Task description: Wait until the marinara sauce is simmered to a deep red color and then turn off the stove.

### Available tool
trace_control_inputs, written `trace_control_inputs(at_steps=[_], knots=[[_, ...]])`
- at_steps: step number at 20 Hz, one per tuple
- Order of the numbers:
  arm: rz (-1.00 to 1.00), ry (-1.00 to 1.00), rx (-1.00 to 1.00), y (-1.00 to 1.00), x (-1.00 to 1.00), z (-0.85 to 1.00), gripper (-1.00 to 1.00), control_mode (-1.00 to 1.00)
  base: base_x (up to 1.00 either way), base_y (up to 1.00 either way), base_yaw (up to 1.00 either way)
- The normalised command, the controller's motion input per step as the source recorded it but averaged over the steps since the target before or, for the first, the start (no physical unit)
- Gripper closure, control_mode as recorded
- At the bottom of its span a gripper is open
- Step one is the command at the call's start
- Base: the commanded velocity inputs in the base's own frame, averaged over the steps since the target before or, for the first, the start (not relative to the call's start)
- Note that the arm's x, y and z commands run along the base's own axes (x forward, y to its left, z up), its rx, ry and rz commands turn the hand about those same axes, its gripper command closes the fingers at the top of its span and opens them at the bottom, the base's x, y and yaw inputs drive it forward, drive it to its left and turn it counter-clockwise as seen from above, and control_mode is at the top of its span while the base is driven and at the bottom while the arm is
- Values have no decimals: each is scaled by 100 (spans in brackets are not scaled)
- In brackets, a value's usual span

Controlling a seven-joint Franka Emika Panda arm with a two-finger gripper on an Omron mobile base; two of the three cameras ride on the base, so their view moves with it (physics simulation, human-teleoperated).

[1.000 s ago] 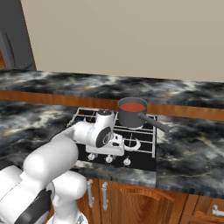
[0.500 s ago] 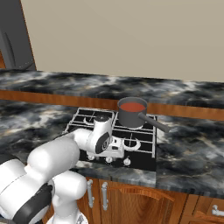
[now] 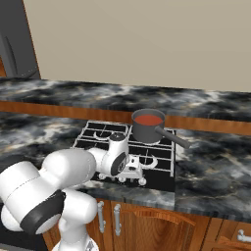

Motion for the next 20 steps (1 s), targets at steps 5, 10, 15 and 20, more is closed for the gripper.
trace_control_inputs(at_steps=[5, 10, 15, 20], knots=[[0, 0, 0, -9, 24, -5, -100, -100, 0, 0, 0], [0, 0, 0, -1, 3, -3, -100, -100, 0, 0, 0], [0, 0, 0, 0, -4, -5, -100, -100, 0, 0, 0], [0, 0, 0, 3, -15, -17, -100, -100, 0, 0, 0]])
